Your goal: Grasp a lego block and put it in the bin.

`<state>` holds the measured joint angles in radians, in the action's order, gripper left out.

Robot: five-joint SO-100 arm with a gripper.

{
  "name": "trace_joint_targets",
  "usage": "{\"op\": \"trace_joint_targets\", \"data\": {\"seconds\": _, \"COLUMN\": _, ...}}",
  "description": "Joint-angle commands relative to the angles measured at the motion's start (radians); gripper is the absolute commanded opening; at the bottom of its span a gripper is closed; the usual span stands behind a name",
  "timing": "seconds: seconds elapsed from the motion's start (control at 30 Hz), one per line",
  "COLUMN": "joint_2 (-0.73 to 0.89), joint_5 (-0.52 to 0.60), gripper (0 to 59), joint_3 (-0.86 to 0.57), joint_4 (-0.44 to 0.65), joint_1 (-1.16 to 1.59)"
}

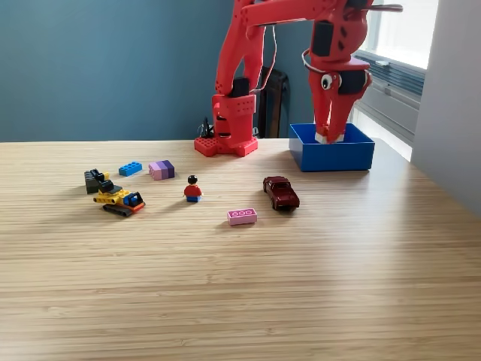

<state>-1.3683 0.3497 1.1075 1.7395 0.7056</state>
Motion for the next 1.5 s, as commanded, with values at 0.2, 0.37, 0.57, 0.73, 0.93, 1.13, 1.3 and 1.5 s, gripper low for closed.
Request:
{"op": "trace_joint_targets", "data": {"seconds": 0.2, "joint_2": -0.244, "joint_5": -0.002, "gripper": 0.1, "joint_3": 0.129, "joint_4": 0.044, "joint_1": 0.446}}
{"op": "trace_joint_targets", "data": {"seconds": 0.37, "joint_2": -0.244, "joint_5": -0.017, "gripper": 0.1, "joint_3": 0.184, "joint_4": 0.025, "joint_1": 0.528}}
{"op": "trace_joint_targets", "data": {"seconds": 0.57, "joint_2": -0.244, "joint_5": -0.064, "gripper": 0.1, "joint_3": 0.245, "joint_4": -0.058, "joint_1": 0.552}}
{"op": "trace_joint_targets", "data": {"seconds": 0.73, "joint_2": -0.245, "joint_5": -0.132, "gripper": 0.3, "joint_3": 0.36, "joint_4": -0.213, "joint_1": 0.575}}
{"op": "trace_joint_targets", "data": {"seconds": 0.93, "joint_2": -0.245, "joint_5": -0.196, "gripper": 0.1, "joint_3": 0.517, "joint_4": -0.403, "joint_1": 0.594}}
{"op": "trace_joint_targets", "data": {"seconds": 1.13, "joint_2": -0.249, "joint_5": -0.249, "gripper": 0.1, "joint_3": 0.531, "joint_4": -0.449, "joint_1": 0.592}}
{"op": "trace_joint_targets", "data": {"seconds": 1.3, "joint_2": -0.258, "joint_5": -0.305, "gripper": 12.7, "joint_3": 0.541, "joint_4": -0.446, "joint_1": 0.594}}
{"op": "trace_joint_targets", "data": {"seconds": 1.5, "joint_2": -0.261, "joint_5": -0.373, "gripper": 24.6, "joint_3": 0.571, "joint_4": -0.417, "joint_1": 0.594}}
